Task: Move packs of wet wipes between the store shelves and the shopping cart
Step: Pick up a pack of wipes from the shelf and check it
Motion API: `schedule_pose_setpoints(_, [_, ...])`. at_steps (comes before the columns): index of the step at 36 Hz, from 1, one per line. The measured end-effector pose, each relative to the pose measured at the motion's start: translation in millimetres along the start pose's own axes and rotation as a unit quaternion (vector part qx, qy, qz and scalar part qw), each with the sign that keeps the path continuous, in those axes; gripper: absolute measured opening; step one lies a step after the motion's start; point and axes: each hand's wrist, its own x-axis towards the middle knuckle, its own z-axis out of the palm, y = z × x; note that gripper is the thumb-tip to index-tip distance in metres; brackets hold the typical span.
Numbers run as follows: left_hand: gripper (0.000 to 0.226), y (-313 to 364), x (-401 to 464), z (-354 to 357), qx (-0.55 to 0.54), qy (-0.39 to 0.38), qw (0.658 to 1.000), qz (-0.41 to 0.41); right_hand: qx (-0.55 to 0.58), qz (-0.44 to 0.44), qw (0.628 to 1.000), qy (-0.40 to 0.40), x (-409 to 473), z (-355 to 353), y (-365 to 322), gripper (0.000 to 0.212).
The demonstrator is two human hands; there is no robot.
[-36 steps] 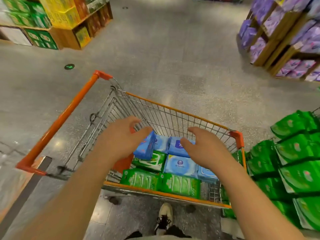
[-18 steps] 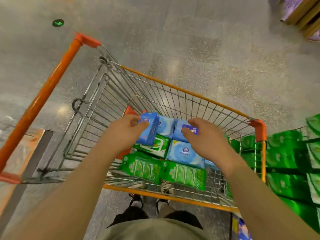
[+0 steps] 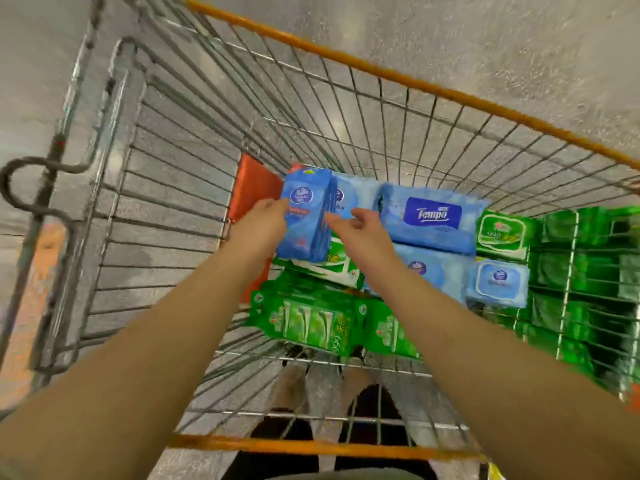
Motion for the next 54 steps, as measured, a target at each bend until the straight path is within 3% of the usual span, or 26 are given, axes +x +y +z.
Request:
schedule_pose_setpoints(3, [0.042,-7.7,14.5,10.6,0.029,-0.021,0.999,-0.007,0.043,0.017,0.999,-0.008,21.2,19.5,5.0,0.086])
schedule_pose_setpoints(6, [0.040,-21.4,27.5,19.0,-0.032,-0.039,0.999,-0.019,0.058,0.015,0.998,0.015,34.3,42.8,4.1,0.085])
schedule_pose_setpoints(9, [0.031,-34.1,37.1,24.2,-0.132,-0.034,0.988,-0.067,0.026,-0.008,0.998,0.052,75.5,68.2,28.3,0.142])
schedule_pose_setpoints(11, [0.028,-40.9,41.2,28.0,-0.150,-0.038,0.986,-0.068,-0.005,0.012,0.998,0.057,77.6,72.8,23.7,0.151])
schedule_pose_setpoints(15, [0.030,-46.3,42.3,29.5,-0.197,-0.032,0.977,-0.077,0.053,0.032,0.998,0.029,97.1,86.1,36.6,0.129])
schedule_pose_setpoints(19, [0.025,-44.8,37.2,26.5,-0.239,-0.059,0.963,-0.107,0.116,0.050,0.992,-0.003,116.6,93.3,54.0,0.126])
schedule_pose_setpoints(20, [0.024,-44.8,33.9,23.9,-0.242,-0.064,0.962,-0.110,0.153,0.059,0.986,-0.030,93.7,84.9,37.5,0.115])
schedule_pose_setpoints(24, [0.023,-41.2,11.0,9.8,-0.238,-0.095,0.962,-0.097,0.240,0.057,0.965,-0.093,23.3,51.7,-5.6,0.038])
schedule_pose_setpoints(29, [0.020,-19.5,-36.5,-11.8,-0.252,-0.158,0.954,-0.037,0.285,0.035,0.950,-0.123,-37.3,9.4,-27.7,0.017])
schedule_pose_setpoints(33, [0.053,14.1,-92.2,-18.2,-0.284,-0.270,0.920,-0.001,0.323,-0.001,0.940,-0.113,-103.9,-25.0,-48.0,0.014])
schedule_pose_setpoints(39, [0.034,59.4,-191.4,-15.7,-0.296,-0.382,0.872,0.078,0.389,-0.093,0.916,-0.036,-204.4,-70.5,-55.6,0.047])
schedule_pose_setpoints(44, [0.044,78.2,-266.4,-0.5,-0.250,-0.432,0.861,0.095,0.416,-0.123,0.899,0.059,-275.1,-110.2,-36.9,0.060])
schedule_pose_setpoints(48, [0.060,89.7,-329.5,20.0,-0.175,-0.464,0.861,0.110,0.423,-0.162,0.879,0.148,-331.6,-146.2,-13.2,0.053])
schedule_pose_setpoints(54, [0.055,85.9,-431.6,64.9,-0.062,-0.525,0.830,0.179,0.489,-0.221,0.804,0.255,-429.0,-186.6,52.4,0.055])
